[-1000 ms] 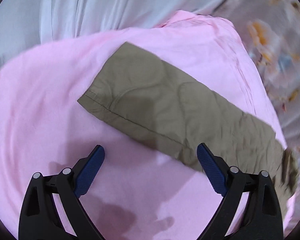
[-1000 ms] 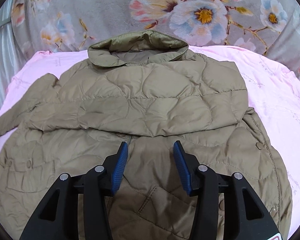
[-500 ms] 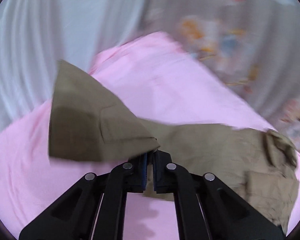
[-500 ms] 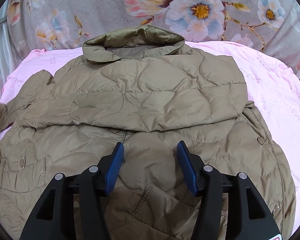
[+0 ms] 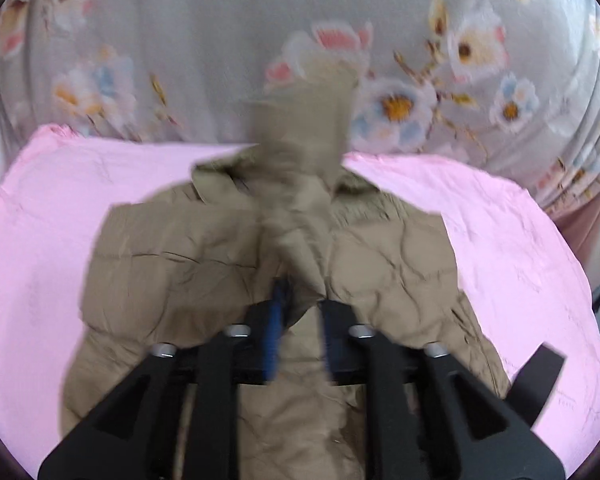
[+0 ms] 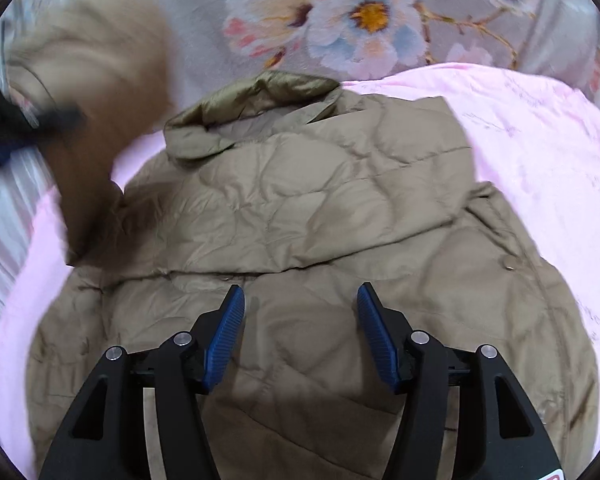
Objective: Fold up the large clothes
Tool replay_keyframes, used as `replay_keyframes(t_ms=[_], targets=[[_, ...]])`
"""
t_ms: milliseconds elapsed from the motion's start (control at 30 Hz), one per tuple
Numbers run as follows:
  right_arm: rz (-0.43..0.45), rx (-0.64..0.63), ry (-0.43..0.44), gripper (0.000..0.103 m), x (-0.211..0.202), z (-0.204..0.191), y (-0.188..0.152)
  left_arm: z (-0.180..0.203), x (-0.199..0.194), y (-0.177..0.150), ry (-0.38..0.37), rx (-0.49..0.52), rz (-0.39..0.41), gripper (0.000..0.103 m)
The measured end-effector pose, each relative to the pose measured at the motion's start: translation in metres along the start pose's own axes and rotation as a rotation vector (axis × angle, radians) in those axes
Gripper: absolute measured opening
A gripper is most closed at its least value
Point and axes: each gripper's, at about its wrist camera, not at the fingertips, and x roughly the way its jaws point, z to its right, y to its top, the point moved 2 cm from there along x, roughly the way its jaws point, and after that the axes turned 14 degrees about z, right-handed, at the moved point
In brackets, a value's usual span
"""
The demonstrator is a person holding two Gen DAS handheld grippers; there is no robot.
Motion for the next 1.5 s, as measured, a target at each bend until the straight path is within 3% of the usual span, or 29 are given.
replay_keyframes(t_ms=[33,67,167,233,433,633,700,767,800,833,867,900,933,967,1100,1200,1333,1500], targets=[[0.007,0.016,-0.006,0.064,-0.005,0.008,0.003,0.001,0.004,-0.009,-0.015,-0.018,-0.015,0.066],[0.015,0.026,-0.014,0.065,-0.009,0.015,0.006,-0.002,0.007,-0.012,-0.027,-0.037,-0.012,0.077],[0.031,0.052,-0.025,0.067,-0.019,0.034,0.013,-0.022,0.001,-0.018,-0.033,-0.091,0.007,0.085],[0.034,0.060,-0.030,0.068,-0.022,0.040,0.019,-0.043,-0.001,-0.017,-0.011,-0.129,0.014,0.087],[0.032,0.071,0.008,0.077,-0.006,0.033,0.043,-0.153,0.010,-0.023,0.159,-0.342,-0.031,0.087],[-0.049,0.082,-0.035,0.079,0.043,0.026,0.045,-0.225,0.032,-0.049,0.152,-0.600,-0.133,0.087],[-0.075,0.089,-0.041,0.072,0.053,0.024,0.040,-0.238,0.042,-0.060,0.139,-0.675,-0.164,0.083],[-0.076,0.055,-0.062,0.029,0.058,0.019,0.041,-0.243,0.049,-0.063,0.142,-0.698,-0.175,0.062],[-0.069,0.032,-0.079,0.019,0.058,0.018,0.044,-0.244,0.050,-0.062,0.141,-0.698,-0.174,0.058],[-0.043,0.019,-0.059,0.005,0.053,0.016,0.055,-0.244,0.050,-0.060,0.141,-0.695,-0.169,0.047],[-0.015,0.029,-0.027,0.005,0.047,0.016,0.065,-0.244,0.051,-0.057,0.144,-0.684,-0.163,0.034],[0.039,0.032,-0.018,0.004,0.034,0.014,0.082,-0.242,0.051,-0.052,0.148,-0.664,-0.155,0.028],[0.079,0.026,-0.007,0.004,0.025,0.011,0.094,-0.240,0.050,-0.046,0.133,-0.647,-0.136,0.013],[0.135,0.014,0.004,0.003,0.011,0.008,0.109,-0.237,0.048,-0.040,0.121,-0.632,-0.118,0.007],[0.255,-0.078,-0.020,0.003,-0.015,-0.003,0.133,-0.216,0.040,-0.022,0.157,-0.506,-0.049,0.007],[0.177,-0.135,-0.103,0.003,0.011,0.006,0.107,-0.198,0.049,-0.030,0.234,-0.364,-0.070,0.006],[0.041,-0.106,-0.148,0.003,0.050,0.030,0.058,-0.188,0.063,-0.050,0.297,-0.250,-0.101,0.005],[0.005,-0.094,-0.135,0.003,0.058,0.034,0.038,-0.182,0.064,-0.061,0.334,-0.169,-0.064,0.005]])
